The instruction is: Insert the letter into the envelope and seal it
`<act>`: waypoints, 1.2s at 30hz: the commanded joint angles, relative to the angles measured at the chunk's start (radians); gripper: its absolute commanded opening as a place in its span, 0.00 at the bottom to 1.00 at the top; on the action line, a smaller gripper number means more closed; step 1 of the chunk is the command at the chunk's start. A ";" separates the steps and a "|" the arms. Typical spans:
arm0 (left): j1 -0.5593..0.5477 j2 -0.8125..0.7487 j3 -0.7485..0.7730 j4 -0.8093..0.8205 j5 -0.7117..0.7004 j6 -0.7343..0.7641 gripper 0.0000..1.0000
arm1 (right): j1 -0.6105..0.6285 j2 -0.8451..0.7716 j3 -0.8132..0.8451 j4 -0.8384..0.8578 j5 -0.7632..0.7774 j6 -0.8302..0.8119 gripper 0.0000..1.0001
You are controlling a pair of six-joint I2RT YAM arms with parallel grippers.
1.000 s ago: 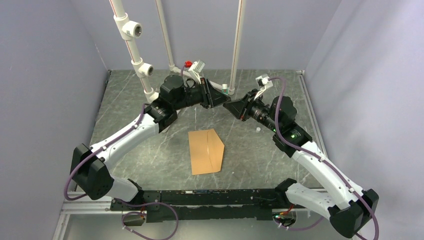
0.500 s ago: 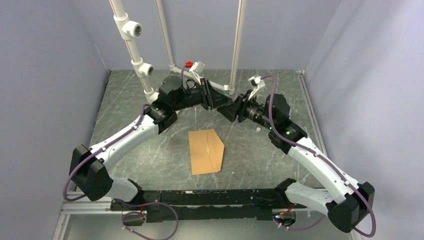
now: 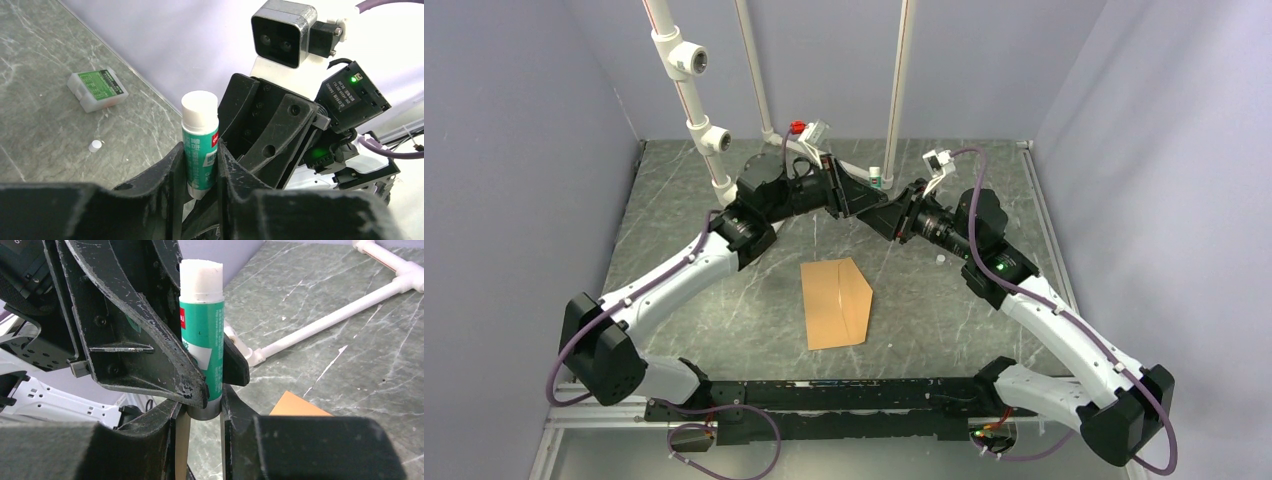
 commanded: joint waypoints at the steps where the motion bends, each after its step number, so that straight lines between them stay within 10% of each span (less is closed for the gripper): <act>1: 0.002 -0.058 -0.014 -0.008 -0.003 0.002 0.39 | -0.011 -0.019 0.025 0.044 0.050 -0.018 0.00; 6: 0.022 -0.071 -0.019 0.026 -0.013 -0.022 0.67 | -0.011 -0.028 0.020 0.023 -0.003 -0.042 0.00; 17: 0.044 -0.045 -0.003 0.008 0.042 0.000 0.61 | -0.013 0.028 0.054 0.064 -0.115 -0.027 0.00; 31: 0.047 -0.024 0.004 -0.001 0.140 0.012 0.39 | -0.014 0.031 0.073 0.083 -0.170 -0.009 0.00; 36: 0.047 -0.027 0.006 0.041 0.151 0.022 0.03 | -0.015 0.027 0.083 0.087 -0.209 0.001 0.00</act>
